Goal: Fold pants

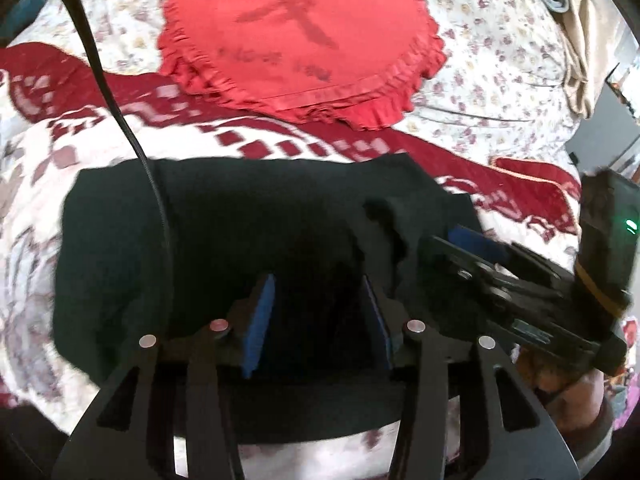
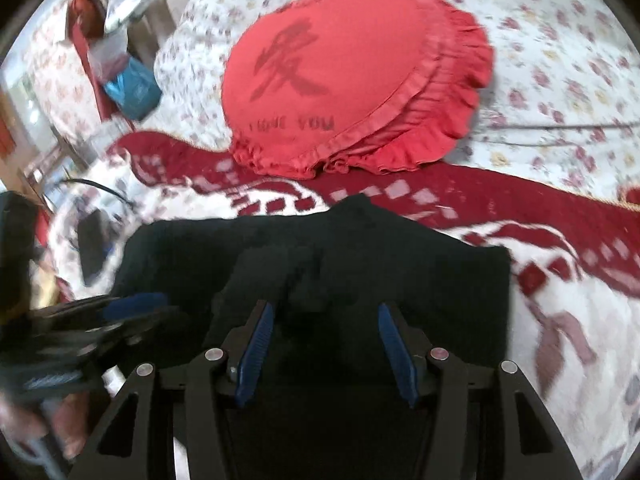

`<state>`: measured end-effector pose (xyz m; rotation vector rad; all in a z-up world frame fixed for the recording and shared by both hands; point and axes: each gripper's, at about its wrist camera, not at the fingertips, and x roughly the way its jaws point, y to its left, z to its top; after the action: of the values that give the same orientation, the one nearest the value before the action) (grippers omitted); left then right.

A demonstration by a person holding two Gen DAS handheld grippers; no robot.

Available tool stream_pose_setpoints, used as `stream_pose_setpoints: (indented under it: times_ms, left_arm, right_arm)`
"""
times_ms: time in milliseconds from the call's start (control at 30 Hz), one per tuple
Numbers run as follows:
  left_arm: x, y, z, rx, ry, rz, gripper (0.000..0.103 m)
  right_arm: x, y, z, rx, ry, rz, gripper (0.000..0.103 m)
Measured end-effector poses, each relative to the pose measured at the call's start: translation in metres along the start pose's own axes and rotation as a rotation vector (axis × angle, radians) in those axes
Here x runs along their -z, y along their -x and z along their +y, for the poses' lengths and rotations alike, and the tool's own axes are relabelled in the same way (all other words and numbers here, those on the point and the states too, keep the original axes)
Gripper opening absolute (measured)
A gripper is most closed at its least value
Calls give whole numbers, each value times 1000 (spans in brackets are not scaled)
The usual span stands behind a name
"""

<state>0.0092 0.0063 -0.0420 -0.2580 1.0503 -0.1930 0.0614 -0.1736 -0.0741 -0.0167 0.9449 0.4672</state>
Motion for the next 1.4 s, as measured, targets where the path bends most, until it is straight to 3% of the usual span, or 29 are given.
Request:
stream_pose_setpoints:
  times_ms: [133, 300, 433, 633, 833, 933, 1400]
  left_arm:
    - [5, 5, 9, -28, 17, -7, 43]
    - [8, 9, 17, -49, 26, -21, 46]
    - [12, 11, 19, -60, 34, -27, 46]
    - [15, 21, 18, -90, 25, -49, 46]
    - [18, 34, 21, -130, 14, -83, 48]
    - [20, 40, 27, -139, 28, -93, 63]
    - [29, 57, 55, -175, 89, -109, 63]
  right_arm:
    - [0, -15, 8, 45, 27, -10, 55]
    - [4, 14, 10, 32, 18, -6, 55]
    - [21, 32, 26, 42, 83, -9, 56]
    - [46, 16, 36, 77, 105, 37, 57]
    - [27, 39, 44, 33, 99, -2, 57]
    - [19, 40, 52, 19, 111, -14, 59]
    - [5, 13, 65, -40, 59, 24, 59]
